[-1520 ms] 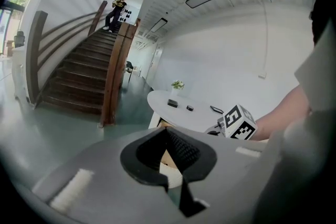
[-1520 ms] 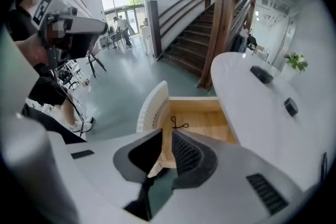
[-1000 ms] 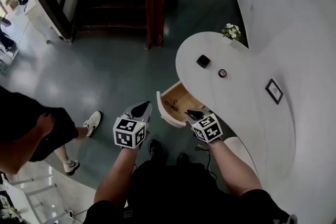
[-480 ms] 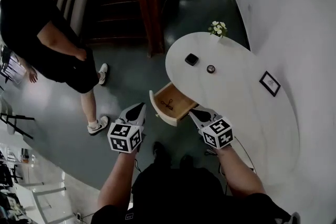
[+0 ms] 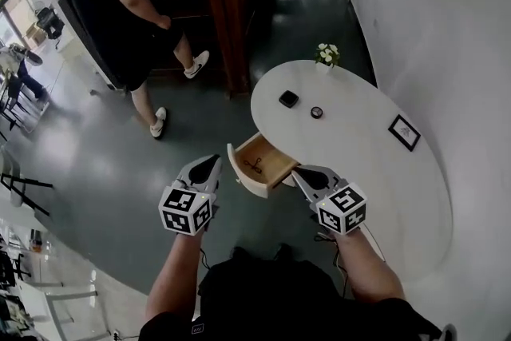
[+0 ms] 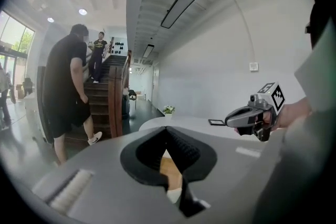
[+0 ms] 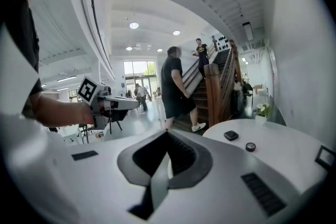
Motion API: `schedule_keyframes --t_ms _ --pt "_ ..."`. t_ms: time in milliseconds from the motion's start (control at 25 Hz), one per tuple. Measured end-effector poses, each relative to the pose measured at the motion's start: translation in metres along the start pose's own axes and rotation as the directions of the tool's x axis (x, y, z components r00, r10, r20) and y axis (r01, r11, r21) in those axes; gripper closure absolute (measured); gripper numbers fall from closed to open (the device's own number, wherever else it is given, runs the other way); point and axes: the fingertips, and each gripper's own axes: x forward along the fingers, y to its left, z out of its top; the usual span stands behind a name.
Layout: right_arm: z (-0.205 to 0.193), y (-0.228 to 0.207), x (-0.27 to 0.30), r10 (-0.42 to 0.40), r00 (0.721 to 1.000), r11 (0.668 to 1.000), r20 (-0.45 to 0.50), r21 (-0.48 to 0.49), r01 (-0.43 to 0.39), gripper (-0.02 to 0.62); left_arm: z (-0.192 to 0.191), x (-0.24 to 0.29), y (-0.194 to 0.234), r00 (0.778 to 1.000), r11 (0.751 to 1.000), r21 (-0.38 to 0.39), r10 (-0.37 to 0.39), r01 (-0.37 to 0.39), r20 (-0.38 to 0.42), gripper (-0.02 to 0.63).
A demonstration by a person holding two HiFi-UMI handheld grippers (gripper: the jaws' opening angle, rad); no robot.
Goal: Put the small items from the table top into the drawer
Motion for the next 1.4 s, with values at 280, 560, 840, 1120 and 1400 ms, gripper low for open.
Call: schedule_keyframes --t_ms 280,560,840,1120,1400 --pt "0.044 0.026 0.015 -0.008 0.997 1.0 0.071 0.0 0.008 0.583 0.024 -0.025 0.006 0.994 0.993 0.054 -0.109 0.107 0.029 0.595" --pt "0.094 0.052 0.034 -0.027 0.989 0.999 0.147 -0.031 0.032 0.583 0.047 -0.055 0.034 0.984 0.987 0.037 -0.159 0.157 0.079 0.595" --pt "0.108 0.063 0.04 -0.031 0.984 0.998 0.173 -0.055 0.042 0.584 0.065 -0.064 0.059 0.982 0.999 -0.046 -0.021 0.03 0.188 0.595" --pt "0.102 0.048 0.036 -0.072 0.98 0.996 0.187 -0.039 0.08 0.584 0.048 -0.049 0.063 0.989 0.999 -0.047 0.018 -0.012 0.146 0.595" --pt "0.1 0.041 0.035 -0.082 0.977 0.995 0.199 -0.032 0.09 0.584 0.043 -0.045 0.064 0.99 0.998 -0.056 0.04 -0.032 0.138 0.595"
